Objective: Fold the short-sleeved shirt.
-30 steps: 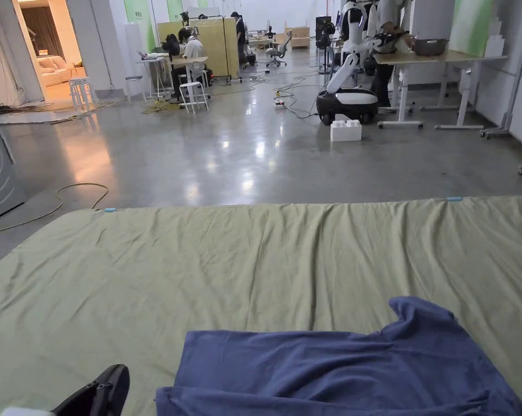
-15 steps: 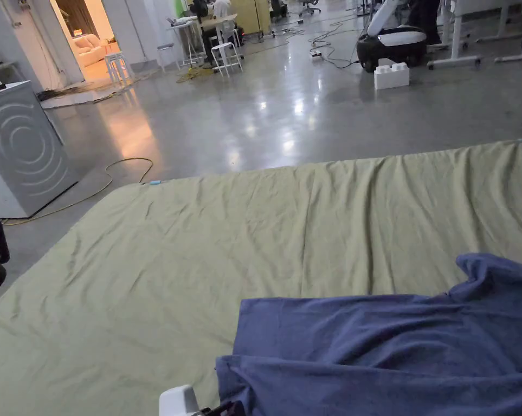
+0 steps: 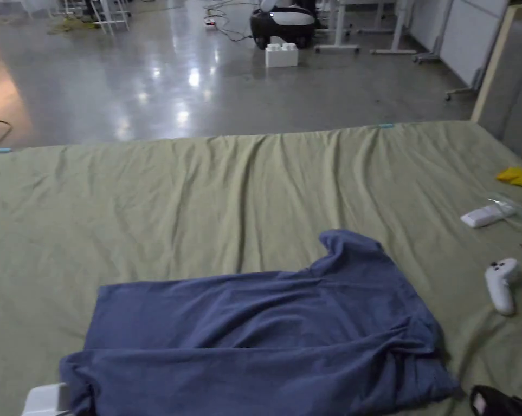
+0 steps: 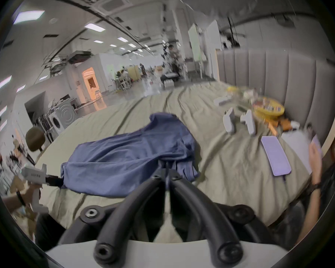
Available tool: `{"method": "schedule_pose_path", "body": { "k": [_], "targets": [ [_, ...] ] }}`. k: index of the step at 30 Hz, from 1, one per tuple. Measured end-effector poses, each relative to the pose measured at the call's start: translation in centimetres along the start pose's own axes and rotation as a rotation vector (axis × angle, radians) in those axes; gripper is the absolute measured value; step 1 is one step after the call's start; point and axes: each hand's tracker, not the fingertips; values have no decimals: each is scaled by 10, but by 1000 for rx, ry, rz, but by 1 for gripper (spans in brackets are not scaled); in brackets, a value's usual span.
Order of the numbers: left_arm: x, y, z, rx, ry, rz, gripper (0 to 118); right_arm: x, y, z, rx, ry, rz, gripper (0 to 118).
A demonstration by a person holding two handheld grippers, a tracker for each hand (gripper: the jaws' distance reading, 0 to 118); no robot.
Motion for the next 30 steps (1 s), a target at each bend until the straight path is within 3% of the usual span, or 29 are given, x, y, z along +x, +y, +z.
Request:
{"method": "schedule_pose_path", "body": {
  "k": [2,3,7,11,13,15,17,18,22,25,27,28,30],
  "targets": [
    [2,1,1,-16,1,-21,6,16,-4,-39,-55,-19,-39,70],
    [1,3,1,-21,-1,-20,6,19,-6,-55,-81,-39,-24,77],
    [0,3,0,-30,-12,-12,6,35,-8,-125,-183,-106,-35,74],
    [3,-1,0,-18,-4,-28,6,35,-13,-171,-284,-140,-6,53],
    [5,-4,-1,-9,7,-43,6,19,-15,-164,-251,-193,159,35],
    [7,-4,-1,-8,14,-62,6,10,-13,-164,-290,-183,252,31],
    [10,2,1,-39,16,-121,5,4,-10,-163,-291,-223,368,13],
    [10,7,4,-50,9,-119,4,4,-7,-162,-294,-212,384,9],
    [3,12,48,53,-31,-83,3,-20,15,-117,-201,-268,297,7],
    [-6,11,75,50,-49,-40,3,-35,20,-90,-174,-310,349,6],
    [-12,1,94,82,-42,-21,3,-39,17,-70,-164,-285,325,6],
    [-17,-6,105,91,-87,8,3,-17,7,-81,-174,-271,315,6],
    [-25,-19,121,98,-103,39,3,-11,-1,-67,-165,-277,304,6]
  ]
}}
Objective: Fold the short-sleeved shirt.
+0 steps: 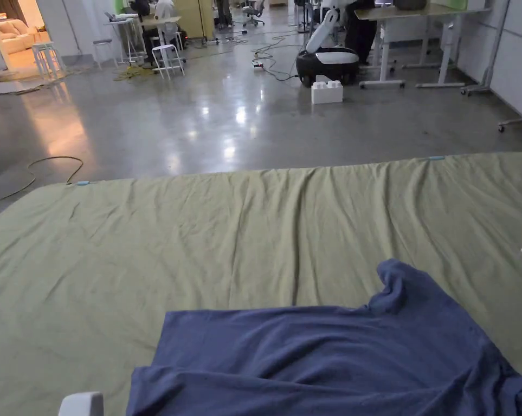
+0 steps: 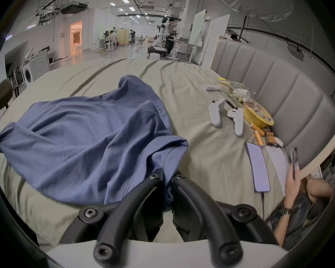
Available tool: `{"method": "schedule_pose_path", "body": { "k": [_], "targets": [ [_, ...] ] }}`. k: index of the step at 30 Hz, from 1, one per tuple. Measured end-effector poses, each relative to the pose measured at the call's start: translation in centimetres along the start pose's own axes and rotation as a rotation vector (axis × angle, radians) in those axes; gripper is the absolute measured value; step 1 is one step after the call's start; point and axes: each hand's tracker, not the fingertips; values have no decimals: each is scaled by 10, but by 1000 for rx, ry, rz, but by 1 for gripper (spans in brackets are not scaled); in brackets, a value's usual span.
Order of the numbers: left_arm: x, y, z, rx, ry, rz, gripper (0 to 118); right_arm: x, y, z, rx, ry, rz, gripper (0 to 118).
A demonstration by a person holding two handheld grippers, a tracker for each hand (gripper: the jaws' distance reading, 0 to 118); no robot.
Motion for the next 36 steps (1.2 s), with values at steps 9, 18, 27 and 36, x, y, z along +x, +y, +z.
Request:
{"method": "schedule_pose_path", "body": {
  "k": [9,18,27,36],
  "targets": [
    [-14,-82,35,-57,-34,20,3,26,-66,32,-95,36,1,6],
    [-9,-69,64,115,7,-36,80,37,-47,64,-3,52,-48,66],
    [53,-23,185,645,53,-128,80,21,0,177,484,205,-193,66],
    [94,-42,206,786,104,-275,2,-5,0,205,563,280,-98,5]
  ]
}}
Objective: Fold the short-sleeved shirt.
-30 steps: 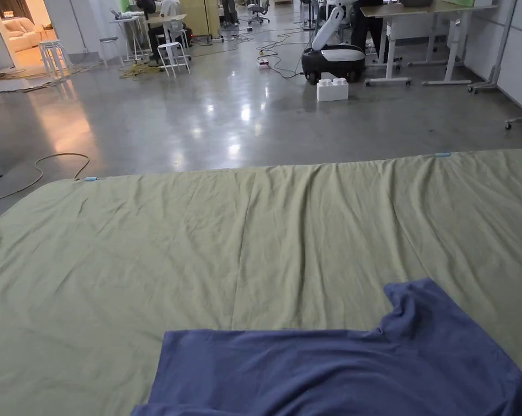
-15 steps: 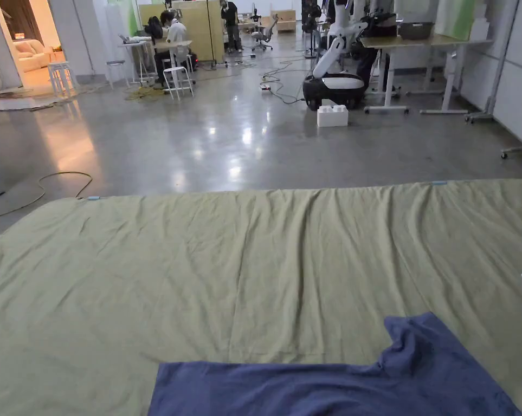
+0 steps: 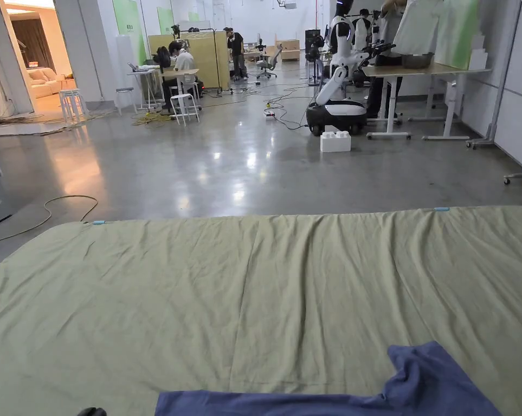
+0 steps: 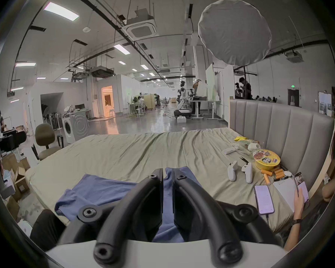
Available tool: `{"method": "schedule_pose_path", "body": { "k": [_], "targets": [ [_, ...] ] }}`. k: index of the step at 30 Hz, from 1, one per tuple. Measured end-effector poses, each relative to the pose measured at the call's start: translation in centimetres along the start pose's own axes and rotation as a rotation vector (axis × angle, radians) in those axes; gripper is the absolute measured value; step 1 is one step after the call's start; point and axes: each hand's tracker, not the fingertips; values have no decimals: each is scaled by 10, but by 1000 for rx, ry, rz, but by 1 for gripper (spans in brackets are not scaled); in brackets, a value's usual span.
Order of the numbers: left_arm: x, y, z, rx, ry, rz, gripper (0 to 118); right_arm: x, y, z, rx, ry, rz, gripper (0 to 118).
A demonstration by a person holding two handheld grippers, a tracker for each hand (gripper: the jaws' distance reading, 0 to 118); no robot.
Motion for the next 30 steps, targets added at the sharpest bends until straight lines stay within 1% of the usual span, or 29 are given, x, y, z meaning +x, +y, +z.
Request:
{"method": "schedule_pose_path", "body": {
  "k": [1,2,3,6,11,13,17,20,21,22,23,24,25,28,30],
  "targets": [
    [0,-3,2,13,-58,44,0,-2,-1,0,-7,13,6,0],
    [1,-3,1,3,-111,68,0,-5,-4,0,-22,24,13,0],
    [3,-4,0,-24,-78,67,0,-8,-5,1,-11,23,24,0],
    [7,-4,-1,-34,-74,51,0,-15,-3,2,-12,41,46,0],
    [2,-2,-9,-63,-79,90,0,-18,-1,-5,-2,61,32,0],
    [-2,-5,-17,-79,-80,119,0,-16,-2,-10,-14,72,14,0],
    [-12,-14,-51,-220,-53,156,0,-11,-13,-20,-45,90,-24,0],
    [-26,-33,-96,-366,-89,273,0,-8,-24,-27,-90,84,-28,0],
    [-30,-40,-113,-410,-95,311,9,-7,-27,-30,-101,83,-32,0],
    [-36,-53,-136,-460,-112,359,25,-6,-30,-33,-116,82,-37,0],
    [-39,-66,-159,-503,-134,372,48,-5,-33,-37,-137,80,-42,0],
    [-42,-78,-182,-527,-154,347,72,-3,-37,-40,-151,76,-43,0],
    [-42,-88,-203,-572,-156,323,76,-1,-39,-43,-169,70,-43,0],
    [-46,-119,-272,-631,-129,243,75,6,-48,-50,-221,53,-52,0],
    [-48,-137,-312,-691,-113,256,75,11,-54,-57,-264,43,-58,0]
  ]
}}
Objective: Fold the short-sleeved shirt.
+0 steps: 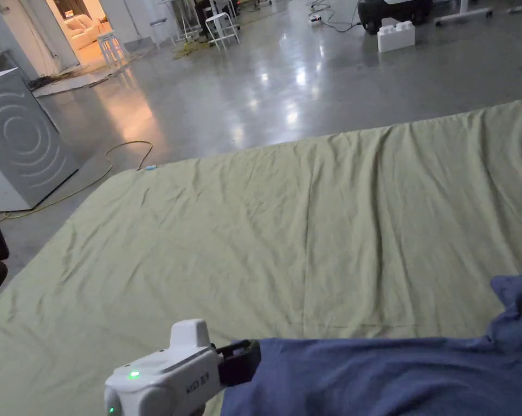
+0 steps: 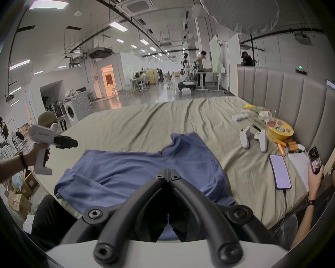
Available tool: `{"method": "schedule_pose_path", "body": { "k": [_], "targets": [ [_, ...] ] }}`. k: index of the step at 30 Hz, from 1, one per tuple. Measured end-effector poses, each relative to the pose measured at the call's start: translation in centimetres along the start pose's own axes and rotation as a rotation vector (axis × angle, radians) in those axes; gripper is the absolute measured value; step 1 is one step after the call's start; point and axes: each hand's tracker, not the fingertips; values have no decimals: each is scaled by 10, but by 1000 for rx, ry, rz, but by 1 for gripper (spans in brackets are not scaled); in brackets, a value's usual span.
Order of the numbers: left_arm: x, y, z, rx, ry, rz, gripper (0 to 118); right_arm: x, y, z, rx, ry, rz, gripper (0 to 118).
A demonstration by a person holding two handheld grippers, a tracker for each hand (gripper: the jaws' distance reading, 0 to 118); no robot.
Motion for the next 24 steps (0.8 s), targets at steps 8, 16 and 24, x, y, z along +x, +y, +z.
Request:
{"method": "schedule_pose_path", "body": {
  "k": [8,16,24],
  "targets": [
    [-7,6,-97,-194,116,37,44,16,-5,-25,-82,-62,-26,0],
    [41,2,-101,-249,189,-247,8,27,7,-53,-117,-60,-3,0],
    [38,15,-125,-367,201,-213,7,99,84,-199,-346,-2,20,76]
  ]
}}
